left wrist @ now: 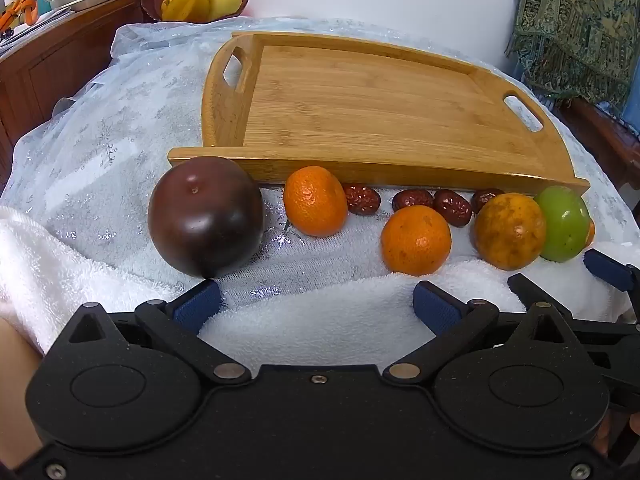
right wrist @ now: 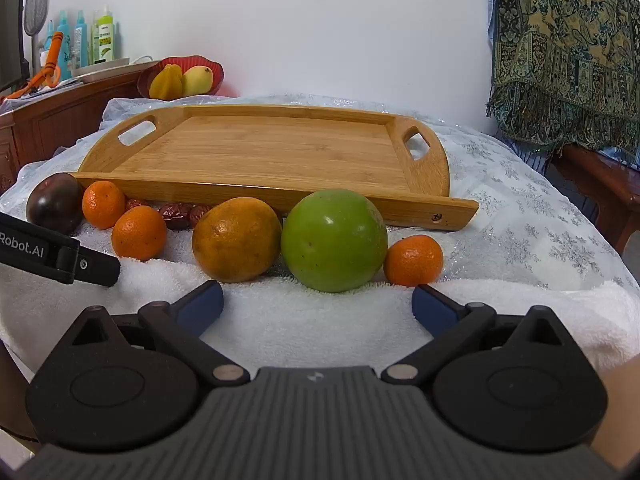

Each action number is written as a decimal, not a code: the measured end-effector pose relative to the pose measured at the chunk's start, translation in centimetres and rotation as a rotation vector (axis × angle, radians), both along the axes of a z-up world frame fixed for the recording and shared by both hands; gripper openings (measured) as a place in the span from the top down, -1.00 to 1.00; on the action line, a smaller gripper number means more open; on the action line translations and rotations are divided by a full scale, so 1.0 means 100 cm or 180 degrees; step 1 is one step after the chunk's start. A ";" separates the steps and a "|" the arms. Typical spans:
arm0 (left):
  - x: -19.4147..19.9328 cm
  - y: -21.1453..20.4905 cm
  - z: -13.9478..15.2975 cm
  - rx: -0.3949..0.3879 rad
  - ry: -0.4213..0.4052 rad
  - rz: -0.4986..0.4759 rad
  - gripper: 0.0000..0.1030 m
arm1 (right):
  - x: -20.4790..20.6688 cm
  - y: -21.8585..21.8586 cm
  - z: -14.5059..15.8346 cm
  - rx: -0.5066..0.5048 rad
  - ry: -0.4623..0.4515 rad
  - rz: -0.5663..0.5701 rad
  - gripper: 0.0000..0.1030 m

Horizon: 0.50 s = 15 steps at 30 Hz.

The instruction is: Organize fruits

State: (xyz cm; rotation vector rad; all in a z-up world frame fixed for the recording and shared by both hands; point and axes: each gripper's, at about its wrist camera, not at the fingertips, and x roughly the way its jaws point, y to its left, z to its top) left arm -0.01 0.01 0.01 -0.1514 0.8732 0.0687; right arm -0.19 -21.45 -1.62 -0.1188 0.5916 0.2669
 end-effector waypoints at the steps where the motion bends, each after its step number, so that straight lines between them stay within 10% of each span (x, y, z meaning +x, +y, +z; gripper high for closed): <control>1: 0.000 0.000 0.000 -0.0001 0.0001 0.0000 -1.00 | 0.000 0.000 0.000 -0.0004 0.0002 0.0000 -1.00; 15: 0.000 0.000 0.000 -0.0001 -0.0005 0.0002 -1.00 | 0.000 0.000 0.000 -0.0008 -0.0008 0.0001 -1.00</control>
